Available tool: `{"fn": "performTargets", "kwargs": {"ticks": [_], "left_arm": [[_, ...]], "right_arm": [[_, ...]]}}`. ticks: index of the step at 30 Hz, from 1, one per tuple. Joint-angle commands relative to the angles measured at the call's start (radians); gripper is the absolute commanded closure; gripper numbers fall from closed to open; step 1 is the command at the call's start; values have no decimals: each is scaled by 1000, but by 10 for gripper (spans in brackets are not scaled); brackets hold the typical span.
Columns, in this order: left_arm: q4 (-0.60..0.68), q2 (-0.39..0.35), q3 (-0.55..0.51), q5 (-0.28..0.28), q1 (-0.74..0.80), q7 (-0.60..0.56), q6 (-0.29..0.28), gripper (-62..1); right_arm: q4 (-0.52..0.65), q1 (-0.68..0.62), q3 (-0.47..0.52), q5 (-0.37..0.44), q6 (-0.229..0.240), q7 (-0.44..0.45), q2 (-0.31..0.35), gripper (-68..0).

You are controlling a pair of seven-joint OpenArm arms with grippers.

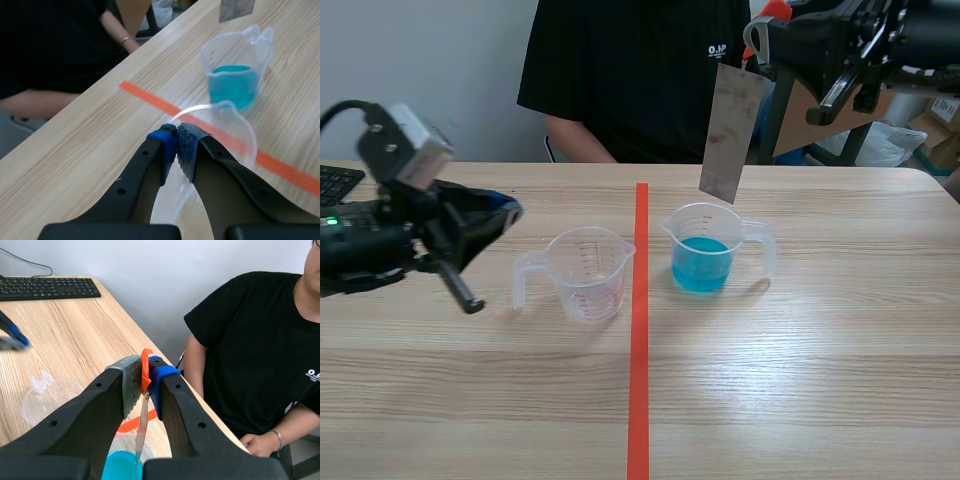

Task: Do the redox reaction experiment.

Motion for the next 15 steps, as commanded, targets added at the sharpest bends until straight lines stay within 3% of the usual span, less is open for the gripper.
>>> {"fn": "performTargets", "kwargs": {"ticks": [1, 4, 6, 8, 15], "left_arm": [[28, -43, -52, -29, 84, -13, 0, -40], [84, -117, -172, -79, 277, -18, 34, -40], [105, -137, -253, -82, 410, -21, 52, -40], [116, -138, -328, -82, 538, -22, 75, -40], [118, -82, -533, -82, 902, -60, 76, -40]], "right_arm": [[16, 12, 7, 15, 6, 11, 8, -15], [16, 12, 6, 15, 6, 8, 8, -15], [16, 12, 6, 15, 6, 8, 8, -15], [15, 12, 5, 14, 6, 8, 8, -15], [-25, 12, 5, -1, 6, 9, -26, -15]]}}
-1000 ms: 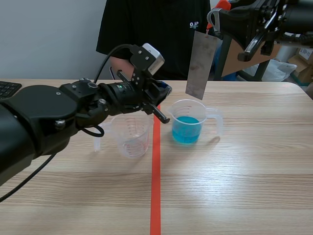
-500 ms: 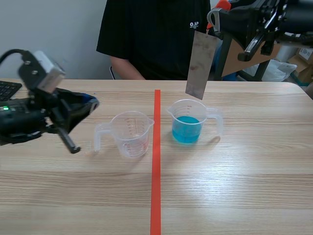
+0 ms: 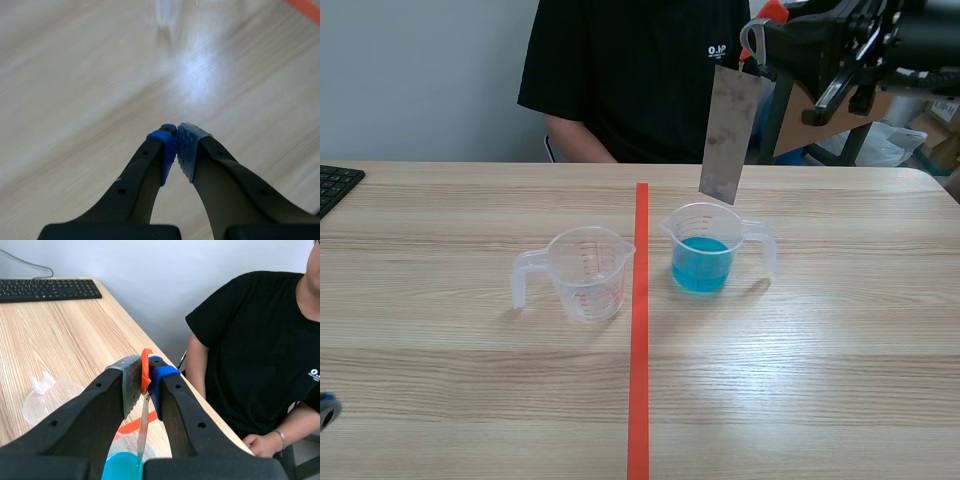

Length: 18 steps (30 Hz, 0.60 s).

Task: Do the redox reaction experiment.

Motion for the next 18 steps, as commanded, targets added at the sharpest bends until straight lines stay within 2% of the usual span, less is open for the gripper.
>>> {"fn": "performTargets", "kwargs": {"ticks": [1, 7, 18], "left_arm": [[0, 33, -26, -3, 25, -14, -5, -40], [0, 109, -116, -2, 187, -13, -5, -40], [-12, 265, -123, -2, 278, 24, -6, -40]], "right_arm": [[-22, 11, 5, -8, 6, 14, -13, -15], [-99, 13, -12, -37, 6, 31, -52, -15], [-261, 20, -50, -166, 6, 123, -138, -15]]}}
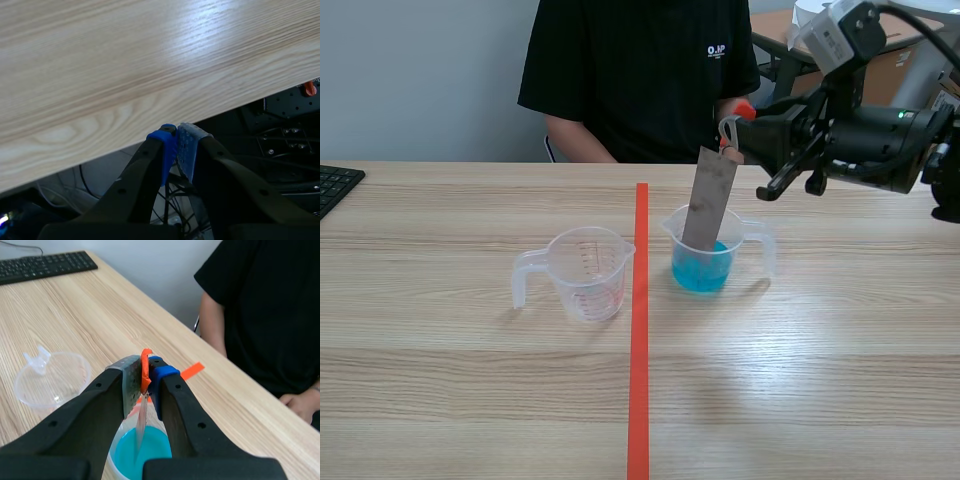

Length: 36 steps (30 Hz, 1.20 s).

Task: Do the redox reaction experiment.

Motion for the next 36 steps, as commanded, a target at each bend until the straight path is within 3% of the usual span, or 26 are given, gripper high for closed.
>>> {"fn": "performTargets", "kwargs": {"ticks": [1, 10, 36], "left_arm": [[6, 29, 6, -2, -1, 8, -7, -40], [6, 122, 6, -2, 0, 13, -8, -40], [6, 133, 6, 9, -9, 31, -9, -40]], "right_arm": [[-11, 20, -7, -10, 7, 34, -8, -15], [-99, 20, -32, -102, 7, 97, -58, -15], [-112, 19, -32, -103, 7, 100, -61, -15]]}}
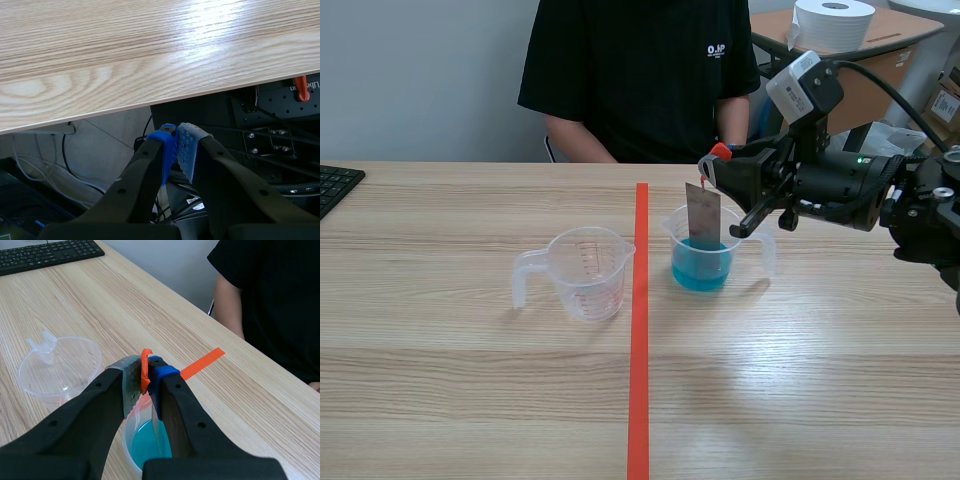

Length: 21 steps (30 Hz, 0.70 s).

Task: Do the redox reaction experiment.

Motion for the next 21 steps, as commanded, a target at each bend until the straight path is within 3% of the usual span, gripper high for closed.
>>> {"fn": "performTargets", "kwargs": {"ticks": [1, 21], "left_arm": [[9, 7, 3, 0, -3, -10, -9, -40], [9, 7, 3, 0, -3, -11, -9, -40]], "right_arm": [[6, 19, 1, 6, 7, 4, 11, -15], [24, 14, 21, 11, 7, 0, 18, -15]]}}
